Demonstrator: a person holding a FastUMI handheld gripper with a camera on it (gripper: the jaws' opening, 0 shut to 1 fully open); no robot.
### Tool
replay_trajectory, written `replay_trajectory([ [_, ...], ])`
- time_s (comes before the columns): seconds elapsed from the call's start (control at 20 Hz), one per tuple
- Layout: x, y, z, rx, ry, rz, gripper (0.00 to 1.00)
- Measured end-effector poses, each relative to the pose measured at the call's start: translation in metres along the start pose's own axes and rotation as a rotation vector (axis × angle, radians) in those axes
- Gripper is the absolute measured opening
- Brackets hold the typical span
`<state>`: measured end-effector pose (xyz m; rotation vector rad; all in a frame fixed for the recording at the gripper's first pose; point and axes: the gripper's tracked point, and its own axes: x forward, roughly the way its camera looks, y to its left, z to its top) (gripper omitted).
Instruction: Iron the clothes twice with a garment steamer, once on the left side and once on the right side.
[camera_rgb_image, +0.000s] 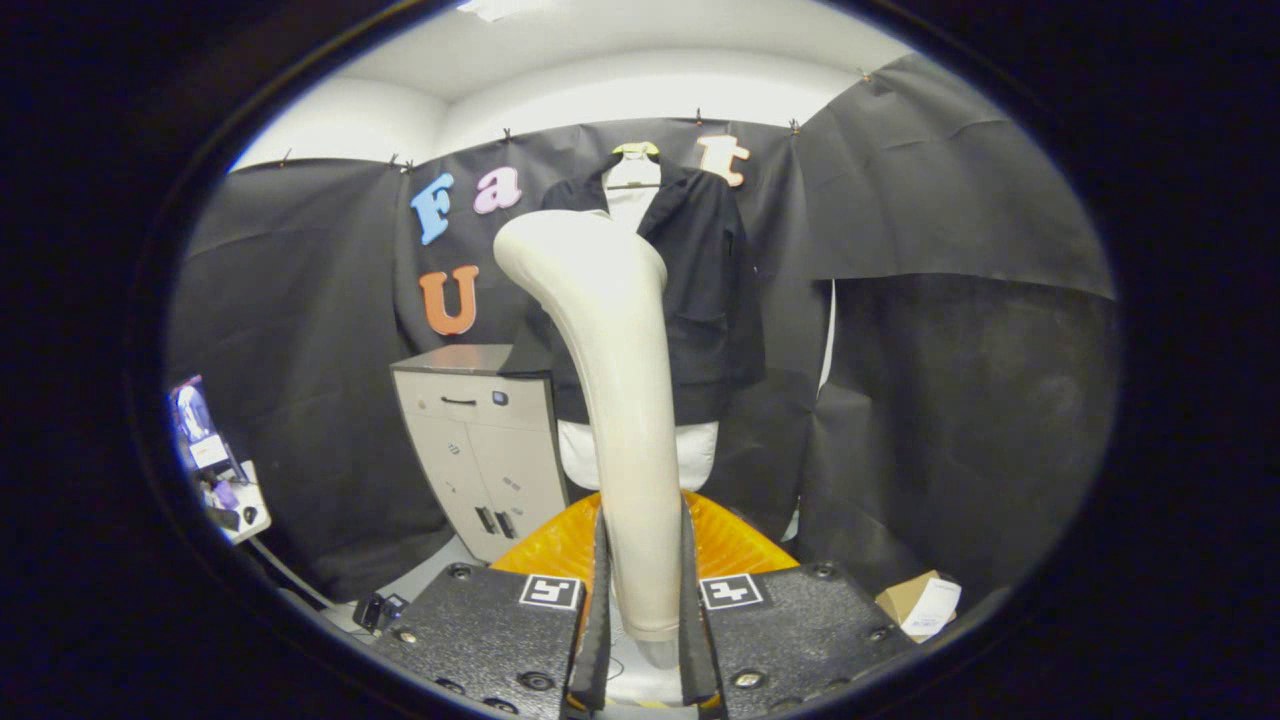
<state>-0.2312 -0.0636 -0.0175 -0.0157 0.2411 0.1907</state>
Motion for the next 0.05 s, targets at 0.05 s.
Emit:
replay_trajectory([
  [0.05, -0.0082, -0.001, 0.0046, 0.005, -0.013, 0.007, 0.3],
])
